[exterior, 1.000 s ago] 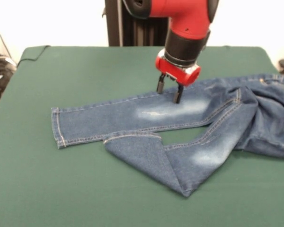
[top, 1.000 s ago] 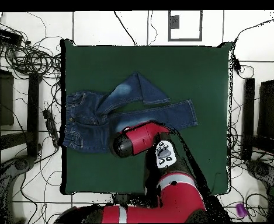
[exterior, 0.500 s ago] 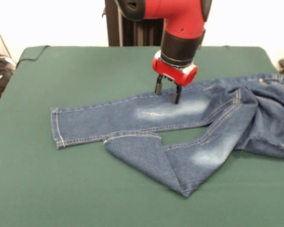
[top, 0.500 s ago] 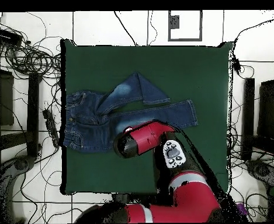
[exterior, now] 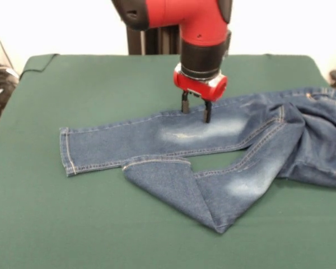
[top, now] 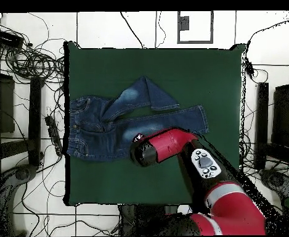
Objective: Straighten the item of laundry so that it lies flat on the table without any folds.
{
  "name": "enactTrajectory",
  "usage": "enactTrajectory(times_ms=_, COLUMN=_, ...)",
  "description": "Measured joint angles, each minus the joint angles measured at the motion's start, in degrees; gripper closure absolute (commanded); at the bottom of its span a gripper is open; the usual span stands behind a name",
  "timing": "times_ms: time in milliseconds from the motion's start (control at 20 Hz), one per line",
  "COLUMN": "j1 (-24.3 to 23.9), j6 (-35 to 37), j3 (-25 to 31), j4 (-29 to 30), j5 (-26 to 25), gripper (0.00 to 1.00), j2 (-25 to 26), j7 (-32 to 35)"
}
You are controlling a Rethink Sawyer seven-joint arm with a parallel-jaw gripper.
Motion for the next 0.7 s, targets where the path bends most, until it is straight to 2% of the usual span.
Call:
enactTrajectory(times_ms=500, j1=-10.3, j6=6.9, j3=10.0, j4=0.5, j5=0.1, gripper=0.00, j2=2.4, j7=-13.1)
enactTrajectory(times_ms=700, j1=-12.7, j6=8.9, j3=12.3, j4=0.4, j5=0.1, gripper=0.00, j2=3.3, j7=-16.2)
